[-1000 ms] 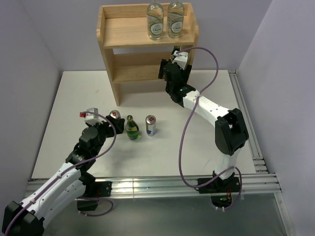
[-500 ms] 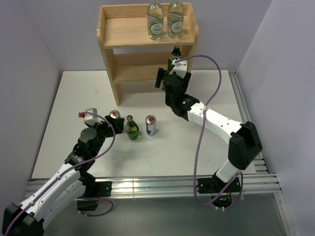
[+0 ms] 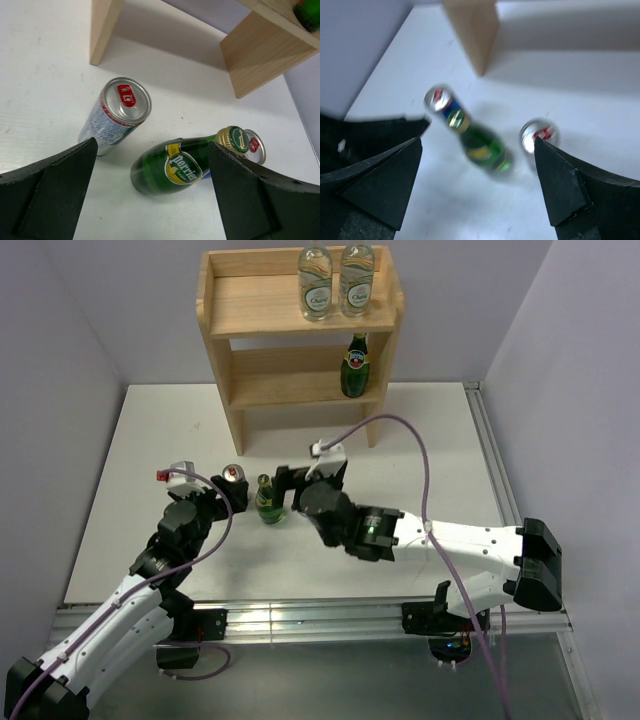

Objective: Place and organize the beverage onto the shelf

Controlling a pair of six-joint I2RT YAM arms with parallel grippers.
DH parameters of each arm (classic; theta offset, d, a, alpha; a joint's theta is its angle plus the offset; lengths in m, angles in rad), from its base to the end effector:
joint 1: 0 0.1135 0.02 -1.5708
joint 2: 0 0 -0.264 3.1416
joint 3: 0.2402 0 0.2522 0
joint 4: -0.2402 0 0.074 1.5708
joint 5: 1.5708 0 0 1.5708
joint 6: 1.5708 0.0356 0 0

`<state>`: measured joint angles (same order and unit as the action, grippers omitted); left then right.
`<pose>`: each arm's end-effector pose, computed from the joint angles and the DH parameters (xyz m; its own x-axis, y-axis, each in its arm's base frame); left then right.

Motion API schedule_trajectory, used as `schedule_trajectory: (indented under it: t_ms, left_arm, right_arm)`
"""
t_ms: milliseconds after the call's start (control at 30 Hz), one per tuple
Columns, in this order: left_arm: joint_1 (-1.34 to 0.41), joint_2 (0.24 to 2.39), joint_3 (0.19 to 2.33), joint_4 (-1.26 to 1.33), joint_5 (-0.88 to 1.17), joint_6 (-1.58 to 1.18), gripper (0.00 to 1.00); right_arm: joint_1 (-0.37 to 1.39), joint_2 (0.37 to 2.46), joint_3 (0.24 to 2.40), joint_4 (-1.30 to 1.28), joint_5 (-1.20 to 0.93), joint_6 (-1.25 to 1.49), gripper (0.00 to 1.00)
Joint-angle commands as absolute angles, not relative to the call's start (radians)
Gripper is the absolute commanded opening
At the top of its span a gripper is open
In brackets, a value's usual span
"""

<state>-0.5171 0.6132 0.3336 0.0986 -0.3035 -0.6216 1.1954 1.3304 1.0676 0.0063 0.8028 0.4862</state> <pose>0.1463 -0.0710 0.2361 -0.2531 -0.4953 -0.8310 0.0847 0.8443 -0.5291 0.1356 0.2742 0.3392 -0.2650 0.2128 -0.9405 -0.3024 0.9078 0.2906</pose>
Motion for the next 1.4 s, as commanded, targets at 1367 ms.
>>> schedule_trajectory:
  t_ms: [1367]
  left_arm:
    - [-0.522, 0.445, 0.402, -0.032, -0.535, -0.64, 0.99]
  right_arm:
    - [1.193, 1.882, 1.141, 0.256, 0.634, 0.58, 1.0]
